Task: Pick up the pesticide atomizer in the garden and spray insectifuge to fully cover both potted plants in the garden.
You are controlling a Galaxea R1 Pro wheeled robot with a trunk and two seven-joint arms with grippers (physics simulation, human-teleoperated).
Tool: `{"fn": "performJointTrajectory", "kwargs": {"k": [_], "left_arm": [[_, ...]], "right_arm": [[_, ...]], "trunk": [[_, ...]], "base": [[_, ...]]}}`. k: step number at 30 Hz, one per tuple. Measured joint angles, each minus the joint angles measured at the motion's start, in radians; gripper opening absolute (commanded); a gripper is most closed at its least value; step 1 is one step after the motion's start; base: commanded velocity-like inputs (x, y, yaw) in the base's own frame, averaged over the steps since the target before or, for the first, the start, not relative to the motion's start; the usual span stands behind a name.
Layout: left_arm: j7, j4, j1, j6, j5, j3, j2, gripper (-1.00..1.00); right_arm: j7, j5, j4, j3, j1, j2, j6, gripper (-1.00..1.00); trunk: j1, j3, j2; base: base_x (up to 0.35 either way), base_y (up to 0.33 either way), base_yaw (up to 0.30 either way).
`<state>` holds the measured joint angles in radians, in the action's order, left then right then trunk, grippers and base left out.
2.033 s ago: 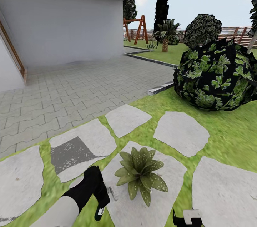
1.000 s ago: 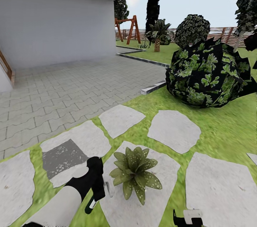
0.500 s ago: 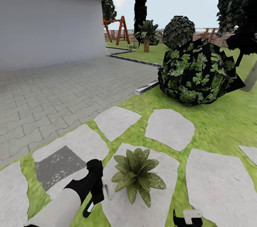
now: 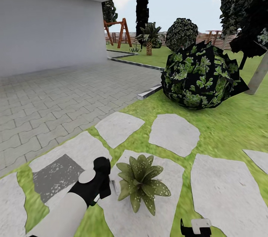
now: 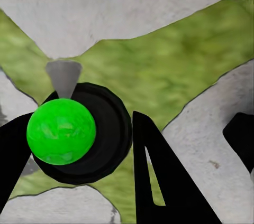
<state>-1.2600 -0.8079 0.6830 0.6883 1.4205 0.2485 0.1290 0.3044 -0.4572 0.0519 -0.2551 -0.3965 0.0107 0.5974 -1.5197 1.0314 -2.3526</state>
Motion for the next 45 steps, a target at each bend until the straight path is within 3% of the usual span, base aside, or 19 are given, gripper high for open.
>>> {"fn": "performJointTrajectory", "kwargs": {"k": [9, 15, 20, 27, 34, 37, 40, 42, 45], "left_arm": [[0.001, 0.017, -0.016, -0.004, -0.001, 0.0, -0.012, -1.0], [0.019, 0.107, -0.046, -0.005, 0.003, 0.002, -0.016, -1.0], [0.069, 0.111, -0.048, -0.004, -0.005, 0.0, -0.015, -1.0], [0.084, 0.103, -0.048, -0.003, -0.007, -0.005, -0.015, -1.0], [0.095, 0.111, -0.052, -0.003, -0.008, -0.008, -0.017, -1.0], [0.099, 0.11, -0.066, -0.002, -0.009, -0.045, -0.016, -1.0], [0.158, 0.107, -0.068, -0.002, -0.008, -0.1, -0.014, -1.0], [0.198, 0.103, -0.067, -0.001, -0.007, -0.11, -0.014, -1.0], [0.207, 0.103, -0.067, -0.001, -0.004, -0.113, -0.026, -1.0]], "right_arm": [[0.0, 0.0, 0.0, 0.0, 0.0, 0.0, 0.0, 1.0], [0.0, -0.001, 0.0, 0.0, 0.0, 0.0, 0.0, 1.0], [-0.001, -0.002, 0.0, 0.0, 0.0, -0.001, 0.0, 1.0], [-0.001, -0.002, -0.001, 0.0, 0.0, -0.001, 0.0, 1.0], [-0.001, -0.001, 0.0, 0.0, 0.0, -0.001, 0.0, 1.0], [-0.001, -0.002, 0.0, 0.0, 0.0, -0.002, 0.0, 1.0], [-0.001, -0.002, -0.001, 0.0, 0.0, -0.002, 0.0, 1.0], [-0.001, -0.001, 0.0, 0.0, 0.0, -0.002, 0.0, 1.0], [-0.001, -0.001, 0.0, 0.0, 0.0, -0.002, 0.0, 1.0]], "trunk": [[0.0, 0.0, 0.0], [0.0, 0.0, 0.0], [0.0, 0.0, 0.0], [0.0, 0.0, 0.0], [-0.001, 0.0, 0.0], [0.0, 0.0, 0.0], [0.0, 0.0, 0.0], [0.0, 0.0, 0.0], [0.0, 0.0, 0.0]], "base": [[0.0, 0.0, 0.0], [0.0, 0.0, 0.0], [0.0, 0.0, 0.0], [0.014, -0.145, -0.21], [-0.295, -0.027, -0.199], [-0.102, 0.0, -0.01], [-0.015, 0.0, -0.002], [-0.002, 0.0, 0.0], [0.0, 0.0, 0.0]]}}
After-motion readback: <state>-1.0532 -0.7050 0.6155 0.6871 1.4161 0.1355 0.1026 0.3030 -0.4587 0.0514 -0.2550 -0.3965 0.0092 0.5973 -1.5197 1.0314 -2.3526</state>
